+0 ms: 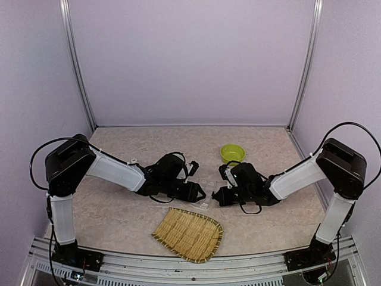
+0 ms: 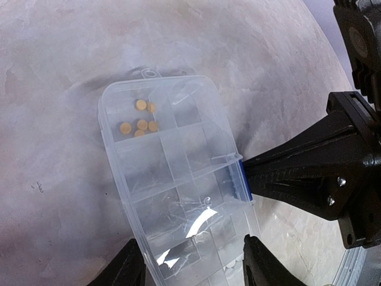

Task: Sort the pills into containers
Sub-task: Close the lid of the pill container.

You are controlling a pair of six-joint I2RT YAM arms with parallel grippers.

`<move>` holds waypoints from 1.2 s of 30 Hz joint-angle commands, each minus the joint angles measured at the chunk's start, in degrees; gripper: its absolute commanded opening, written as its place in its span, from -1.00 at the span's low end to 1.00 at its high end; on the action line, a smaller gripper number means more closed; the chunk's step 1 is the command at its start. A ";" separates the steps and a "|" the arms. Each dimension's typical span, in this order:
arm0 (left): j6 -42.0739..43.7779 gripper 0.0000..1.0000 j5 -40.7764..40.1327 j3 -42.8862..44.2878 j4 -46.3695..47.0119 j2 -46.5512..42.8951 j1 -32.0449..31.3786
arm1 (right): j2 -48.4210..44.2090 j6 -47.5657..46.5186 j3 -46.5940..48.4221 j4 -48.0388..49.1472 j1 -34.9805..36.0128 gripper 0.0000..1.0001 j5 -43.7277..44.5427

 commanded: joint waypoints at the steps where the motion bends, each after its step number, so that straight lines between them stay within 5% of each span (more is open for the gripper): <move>1: 0.44 0.10 0.88 0.23 1.03 1.04 -0.02 | 1.40 -0.02 0.94 -0.22 -0.12 -1.00 -0.88; 25: 0.89 0.11 0.09 -0.21 0.54 0.14 0.05 | 0.43 -0.09 0.86 -1.34 -0.20 -0.95 -0.78; 31: 1.30 0.46 -1.80 -0.45 -0.53 -1.28 0.67 | -5.87 -1.65 -2.10 -5.10 -0.17 -0.50 2.93; 36: 1.53 0.77 -3.78 0.16 -2.61 -2.48 0.49 | -10.34 -2.30 -4.54 -7.62 -0.17 -0.33 5.89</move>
